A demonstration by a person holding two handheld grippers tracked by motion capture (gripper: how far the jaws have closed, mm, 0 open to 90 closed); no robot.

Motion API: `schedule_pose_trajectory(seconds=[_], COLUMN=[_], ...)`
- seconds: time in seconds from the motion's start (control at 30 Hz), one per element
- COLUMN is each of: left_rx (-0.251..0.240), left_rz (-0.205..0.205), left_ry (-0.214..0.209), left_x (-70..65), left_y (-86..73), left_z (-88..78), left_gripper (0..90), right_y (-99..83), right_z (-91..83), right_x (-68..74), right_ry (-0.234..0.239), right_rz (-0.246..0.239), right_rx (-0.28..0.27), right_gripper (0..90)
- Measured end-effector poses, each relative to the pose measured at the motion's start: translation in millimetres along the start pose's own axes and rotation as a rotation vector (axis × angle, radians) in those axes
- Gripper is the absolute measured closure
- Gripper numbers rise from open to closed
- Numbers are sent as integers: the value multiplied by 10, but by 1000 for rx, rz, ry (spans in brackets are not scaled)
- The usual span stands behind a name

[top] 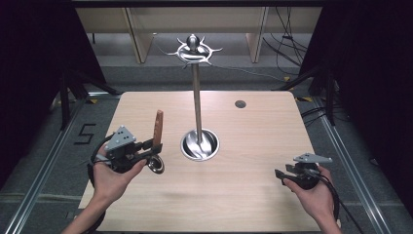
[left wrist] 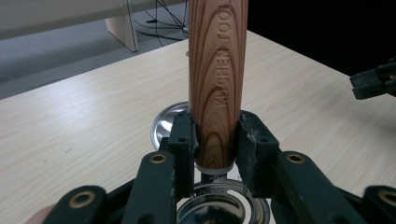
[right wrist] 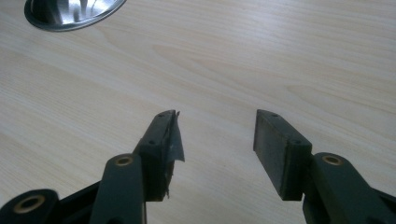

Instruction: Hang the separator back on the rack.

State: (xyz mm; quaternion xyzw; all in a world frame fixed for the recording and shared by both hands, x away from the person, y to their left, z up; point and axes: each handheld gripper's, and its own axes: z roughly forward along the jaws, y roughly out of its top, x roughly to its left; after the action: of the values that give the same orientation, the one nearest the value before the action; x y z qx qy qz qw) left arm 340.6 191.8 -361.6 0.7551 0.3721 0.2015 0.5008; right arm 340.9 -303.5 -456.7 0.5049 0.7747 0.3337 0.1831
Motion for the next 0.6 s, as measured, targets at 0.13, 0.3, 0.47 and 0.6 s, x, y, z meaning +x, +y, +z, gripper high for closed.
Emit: schedule_pose_trajectory(seconds=[0.13,0.3,0.47,0.6], left_rx=[-16,-58,-59,-70], left_rz=[15,71,68,70], left_ry=[2,0,2,2], left_x=[-62,-109,-163,-204], left_y=[41,109,149,189], left_z=[4,56,82,86], left_gripper=[686,686,686,686], right_y=[13,13,13,13], right_z=[-3,-27,-28,-23], right_x=[15,44,61,49], right_ry=[8,5,8,9], right_rz=[18,61,84,64], right_rx=[-6,8,19,5], right_gripper=[501,501,501,501])
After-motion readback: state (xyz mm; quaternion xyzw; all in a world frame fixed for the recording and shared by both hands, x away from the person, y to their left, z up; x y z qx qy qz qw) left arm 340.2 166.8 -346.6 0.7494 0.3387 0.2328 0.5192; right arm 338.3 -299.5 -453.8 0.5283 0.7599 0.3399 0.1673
